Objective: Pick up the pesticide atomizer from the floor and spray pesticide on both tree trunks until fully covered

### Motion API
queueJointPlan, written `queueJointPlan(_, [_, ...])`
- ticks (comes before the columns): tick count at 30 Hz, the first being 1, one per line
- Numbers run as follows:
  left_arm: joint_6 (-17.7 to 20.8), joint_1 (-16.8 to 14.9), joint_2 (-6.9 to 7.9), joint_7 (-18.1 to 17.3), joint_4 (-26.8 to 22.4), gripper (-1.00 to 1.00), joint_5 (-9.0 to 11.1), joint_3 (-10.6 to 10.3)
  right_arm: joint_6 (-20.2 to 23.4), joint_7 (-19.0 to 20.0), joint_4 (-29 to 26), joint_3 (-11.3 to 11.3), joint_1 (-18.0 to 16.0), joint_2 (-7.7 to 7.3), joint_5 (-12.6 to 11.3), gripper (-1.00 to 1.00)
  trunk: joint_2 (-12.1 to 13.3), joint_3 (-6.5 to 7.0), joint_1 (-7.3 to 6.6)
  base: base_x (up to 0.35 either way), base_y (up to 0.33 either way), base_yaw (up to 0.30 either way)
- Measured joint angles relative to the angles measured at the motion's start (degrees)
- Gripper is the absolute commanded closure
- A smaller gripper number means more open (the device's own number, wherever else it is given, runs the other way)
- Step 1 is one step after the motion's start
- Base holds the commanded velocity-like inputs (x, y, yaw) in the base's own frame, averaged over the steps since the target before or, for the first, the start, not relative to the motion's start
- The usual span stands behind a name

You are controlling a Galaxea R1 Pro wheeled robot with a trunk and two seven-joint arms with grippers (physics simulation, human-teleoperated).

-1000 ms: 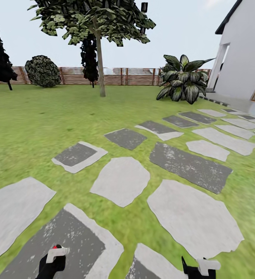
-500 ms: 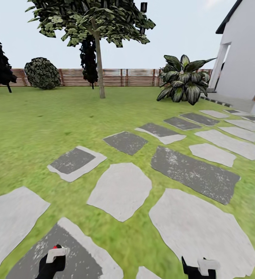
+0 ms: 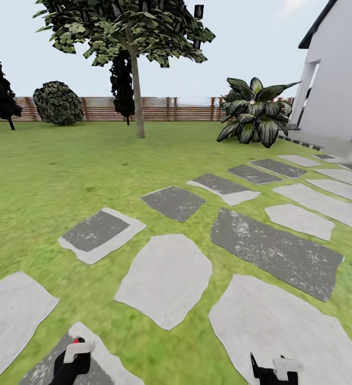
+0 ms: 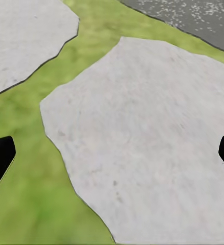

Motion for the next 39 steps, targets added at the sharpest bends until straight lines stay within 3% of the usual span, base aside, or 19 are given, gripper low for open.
queueJointPlan(39, [0.0,0.0,-0.02,0.0,0.0,1.00,0.0,0.1,0.0,-0.1,-0.3,-0.2,0.0,-0.02,-0.1,-1.00,0.0,0.00,0.00,0.337,0.000,0.000])
